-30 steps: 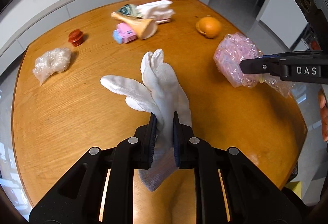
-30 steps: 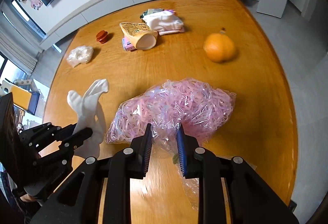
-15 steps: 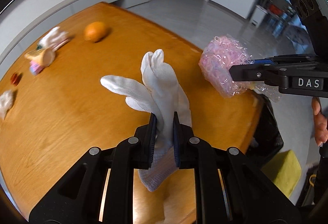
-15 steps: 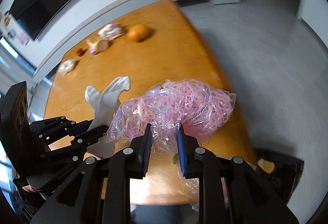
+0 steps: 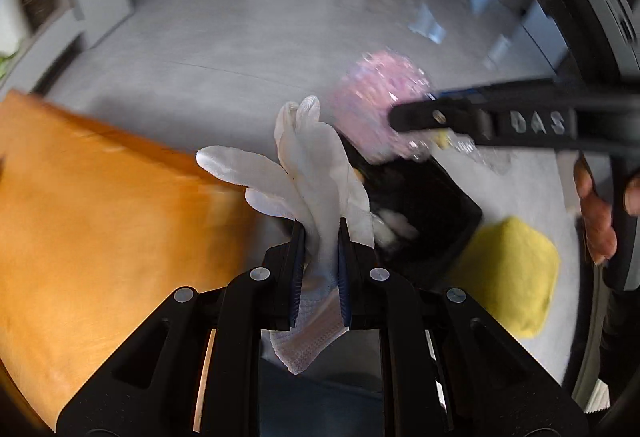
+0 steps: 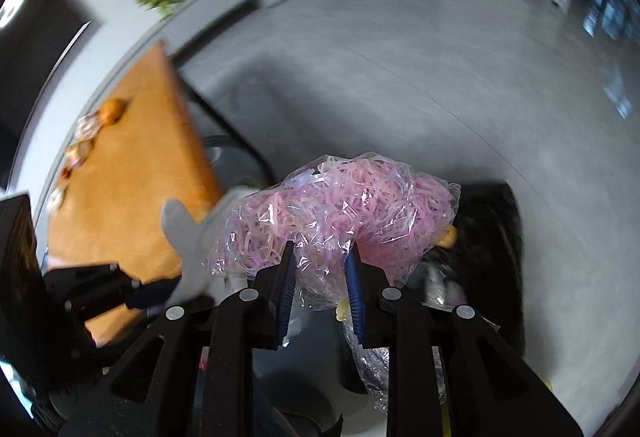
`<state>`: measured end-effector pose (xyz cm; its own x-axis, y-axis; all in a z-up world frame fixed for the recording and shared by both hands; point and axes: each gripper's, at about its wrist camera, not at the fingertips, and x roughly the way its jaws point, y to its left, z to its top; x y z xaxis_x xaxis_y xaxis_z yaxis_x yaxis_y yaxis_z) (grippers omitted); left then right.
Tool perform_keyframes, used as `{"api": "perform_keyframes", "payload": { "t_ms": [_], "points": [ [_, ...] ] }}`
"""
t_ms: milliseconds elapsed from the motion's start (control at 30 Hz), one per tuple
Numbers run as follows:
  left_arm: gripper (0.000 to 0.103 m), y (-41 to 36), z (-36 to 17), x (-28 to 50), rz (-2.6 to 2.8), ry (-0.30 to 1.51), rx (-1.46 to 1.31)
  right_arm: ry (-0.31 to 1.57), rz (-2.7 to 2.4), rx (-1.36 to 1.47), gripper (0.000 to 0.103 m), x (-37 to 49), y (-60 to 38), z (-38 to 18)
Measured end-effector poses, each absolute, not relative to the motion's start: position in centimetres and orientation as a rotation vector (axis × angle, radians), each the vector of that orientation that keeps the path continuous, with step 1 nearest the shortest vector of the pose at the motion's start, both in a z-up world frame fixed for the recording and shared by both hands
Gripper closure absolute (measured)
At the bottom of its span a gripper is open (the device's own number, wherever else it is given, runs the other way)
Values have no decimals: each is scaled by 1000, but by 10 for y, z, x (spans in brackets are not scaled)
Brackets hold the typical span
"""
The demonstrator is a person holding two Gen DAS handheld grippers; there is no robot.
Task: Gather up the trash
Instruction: 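Carry the glove and pink bag to the bin and open both tools, then move both tools back over the table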
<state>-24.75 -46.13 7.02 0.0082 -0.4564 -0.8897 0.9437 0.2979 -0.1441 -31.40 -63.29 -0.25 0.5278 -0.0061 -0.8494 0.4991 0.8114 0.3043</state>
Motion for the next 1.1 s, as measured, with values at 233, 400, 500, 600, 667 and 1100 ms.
{"api": "perform_keyframes", "payload": {
  "t_ms": [233, 400, 500, 600, 667, 1100],
  "points": [
    [32, -510, 27, -295, -1273, 1142, 706, 1042, -486, 673, 42, -349, -682, -42],
    [6, -507, 41, -303, -1276, 1049, 703, 1003, -522, 710, 42, -362, -690, -41],
    [6, -505, 46, -302, -1269, 1039, 686, 989, -512, 706, 42, -362, -682, -36],
    [6, -501, 46, -298, -1250, 1043, 665, 981, -491, 693, 42, -362, -682, -30],
    [6, -496, 47, -296, -1245, 1041, 656, 976, -474, 675, 42, -356, -675, -22],
    [6, -406, 66, -204, -1040, 1045, 477, 989, -248, 508, 39, -252, -580, 25]
  ]
}}
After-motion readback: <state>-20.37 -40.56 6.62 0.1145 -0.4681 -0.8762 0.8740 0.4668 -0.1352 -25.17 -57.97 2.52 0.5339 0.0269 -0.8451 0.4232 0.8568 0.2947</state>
